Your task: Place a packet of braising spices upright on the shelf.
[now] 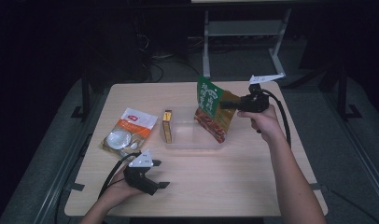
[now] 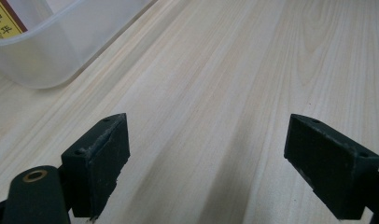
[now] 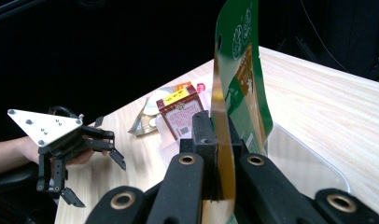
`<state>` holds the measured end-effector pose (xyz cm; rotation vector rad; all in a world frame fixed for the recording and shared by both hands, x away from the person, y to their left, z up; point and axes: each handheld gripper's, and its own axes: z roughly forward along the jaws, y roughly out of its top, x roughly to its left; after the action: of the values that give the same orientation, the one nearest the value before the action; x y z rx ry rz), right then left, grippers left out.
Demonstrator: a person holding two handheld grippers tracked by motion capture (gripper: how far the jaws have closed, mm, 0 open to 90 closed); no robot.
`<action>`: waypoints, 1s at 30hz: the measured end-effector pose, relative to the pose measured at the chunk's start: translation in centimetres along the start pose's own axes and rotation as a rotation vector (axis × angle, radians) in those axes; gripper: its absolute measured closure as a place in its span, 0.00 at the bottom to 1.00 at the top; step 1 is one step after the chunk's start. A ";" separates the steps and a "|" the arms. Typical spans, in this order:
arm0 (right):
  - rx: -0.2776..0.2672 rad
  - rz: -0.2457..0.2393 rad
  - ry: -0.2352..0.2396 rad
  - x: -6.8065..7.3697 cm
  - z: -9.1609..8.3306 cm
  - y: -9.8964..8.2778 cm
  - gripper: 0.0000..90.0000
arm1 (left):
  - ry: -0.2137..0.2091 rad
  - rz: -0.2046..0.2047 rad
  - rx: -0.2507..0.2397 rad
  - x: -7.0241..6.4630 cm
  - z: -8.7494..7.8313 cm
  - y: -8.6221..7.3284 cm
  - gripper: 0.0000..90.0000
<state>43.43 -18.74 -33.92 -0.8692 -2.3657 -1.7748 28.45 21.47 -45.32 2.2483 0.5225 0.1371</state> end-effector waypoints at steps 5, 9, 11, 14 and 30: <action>0.009 -0.011 -0.023 0.1 -0.2 0.1 1.00 | -0.004 0.002 0.006 -0.1 0.1 0.0 0.15; 0.026 -0.013 -0.006 0.1 -0.1 -0.1 0.99 | -0.009 0.004 0.010 -0.1 0.1 0.0 0.15; 0.042 -0.021 -0.014 0.2 -0.2 -0.1 0.96 | -0.011 0.003 0.008 -0.1 0.2 0.0 0.15; 0.063 -0.030 -0.040 0.5 -0.3 -0.1 0.93 | -0.013 0.004 0.011 -0.1 0.2 0.0 0.15; 0.172 -0.118 -0.218 3.4 -0.4 0.0 0.47 | -0.021 0.002 0.007 -0.2 0.2 0.4 0.15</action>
<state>40.44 -17.77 -32.48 -0.9615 -2.7102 -1.5545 28.47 21.04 -45.10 2.2548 0.5104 0.1126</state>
